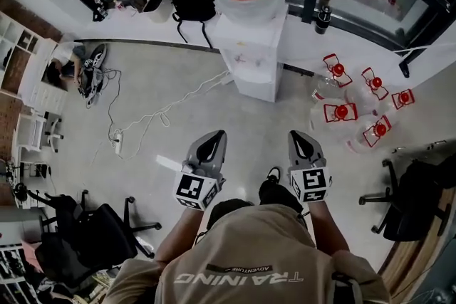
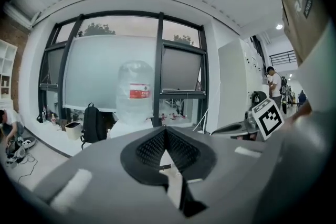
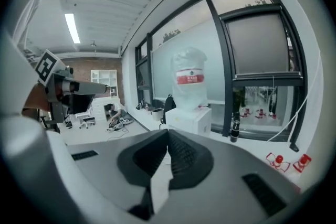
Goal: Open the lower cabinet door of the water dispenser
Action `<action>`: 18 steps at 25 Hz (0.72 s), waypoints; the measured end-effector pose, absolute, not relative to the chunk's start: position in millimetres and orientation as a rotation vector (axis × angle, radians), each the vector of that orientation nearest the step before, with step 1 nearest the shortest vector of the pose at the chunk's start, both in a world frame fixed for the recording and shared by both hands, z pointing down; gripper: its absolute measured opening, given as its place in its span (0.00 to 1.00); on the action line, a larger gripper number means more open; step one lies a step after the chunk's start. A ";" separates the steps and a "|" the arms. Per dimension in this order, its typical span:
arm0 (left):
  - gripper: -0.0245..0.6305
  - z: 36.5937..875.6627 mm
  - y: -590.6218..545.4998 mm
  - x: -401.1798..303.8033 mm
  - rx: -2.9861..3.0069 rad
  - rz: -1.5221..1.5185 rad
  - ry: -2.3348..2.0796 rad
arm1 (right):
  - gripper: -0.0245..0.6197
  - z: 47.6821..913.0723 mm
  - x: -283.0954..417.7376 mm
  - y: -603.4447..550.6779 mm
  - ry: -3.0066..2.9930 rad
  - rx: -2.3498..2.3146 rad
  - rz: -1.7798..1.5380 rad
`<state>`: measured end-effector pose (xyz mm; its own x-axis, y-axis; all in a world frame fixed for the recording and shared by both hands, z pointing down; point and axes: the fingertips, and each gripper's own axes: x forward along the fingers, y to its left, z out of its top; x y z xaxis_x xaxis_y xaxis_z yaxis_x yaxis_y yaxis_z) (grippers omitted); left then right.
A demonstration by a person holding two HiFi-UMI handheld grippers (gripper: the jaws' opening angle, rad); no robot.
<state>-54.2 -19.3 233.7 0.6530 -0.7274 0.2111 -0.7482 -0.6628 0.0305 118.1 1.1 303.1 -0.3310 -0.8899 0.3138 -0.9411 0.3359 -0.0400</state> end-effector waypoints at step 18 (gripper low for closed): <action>0.04 249.9 -169.6 -65.8 2.721 0.226 -1.151 | 0.05 306.2 111.7 -138.1 -2.285 1.715 0.357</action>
<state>-65.8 -169.6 249.9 0.6893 -0.6940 0.2080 -0.7211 -0.6849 0.1044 111.7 -138.1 306.2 -0.2685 -0.8970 0.3511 -0.9613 0.2726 -0.0388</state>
